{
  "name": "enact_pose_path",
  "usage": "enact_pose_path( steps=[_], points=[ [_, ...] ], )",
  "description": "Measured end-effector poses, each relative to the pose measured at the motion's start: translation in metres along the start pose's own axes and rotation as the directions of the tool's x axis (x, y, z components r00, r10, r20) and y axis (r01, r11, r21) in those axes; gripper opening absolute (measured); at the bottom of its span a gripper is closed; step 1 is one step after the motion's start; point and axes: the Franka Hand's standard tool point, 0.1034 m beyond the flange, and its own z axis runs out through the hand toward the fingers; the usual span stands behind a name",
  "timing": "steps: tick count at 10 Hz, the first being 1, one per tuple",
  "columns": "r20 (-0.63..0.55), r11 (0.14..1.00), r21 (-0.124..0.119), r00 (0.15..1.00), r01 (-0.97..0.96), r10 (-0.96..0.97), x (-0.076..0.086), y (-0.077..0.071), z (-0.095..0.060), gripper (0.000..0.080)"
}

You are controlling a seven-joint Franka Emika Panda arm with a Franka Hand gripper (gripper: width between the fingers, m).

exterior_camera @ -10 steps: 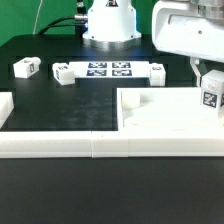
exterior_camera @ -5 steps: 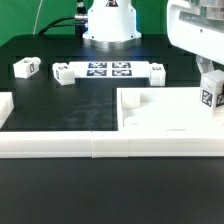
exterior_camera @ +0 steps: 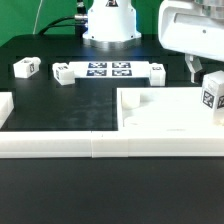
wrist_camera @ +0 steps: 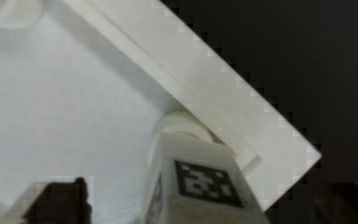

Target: Assemble one leg

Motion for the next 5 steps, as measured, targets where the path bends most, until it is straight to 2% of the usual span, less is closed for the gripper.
enact_pose_path(
  steps=[1, 3, 5],
  points=[
    [-0.003, 0.993, -0.002, 0.993, 0.115, -0.115, 0.0015, -0.0006, -0.0008, 0.0638],
    [0.02, 0.933, -0.025, 0.933, 0.36, -0.359, 0.0046, 0.0005, -0.0001, 0.0648],
    [0.037, 0.834, -0.022, 0.834, 0.551, -0.55, 0.0068, -0.002, -0.0004, 0.0649]
  ],
)
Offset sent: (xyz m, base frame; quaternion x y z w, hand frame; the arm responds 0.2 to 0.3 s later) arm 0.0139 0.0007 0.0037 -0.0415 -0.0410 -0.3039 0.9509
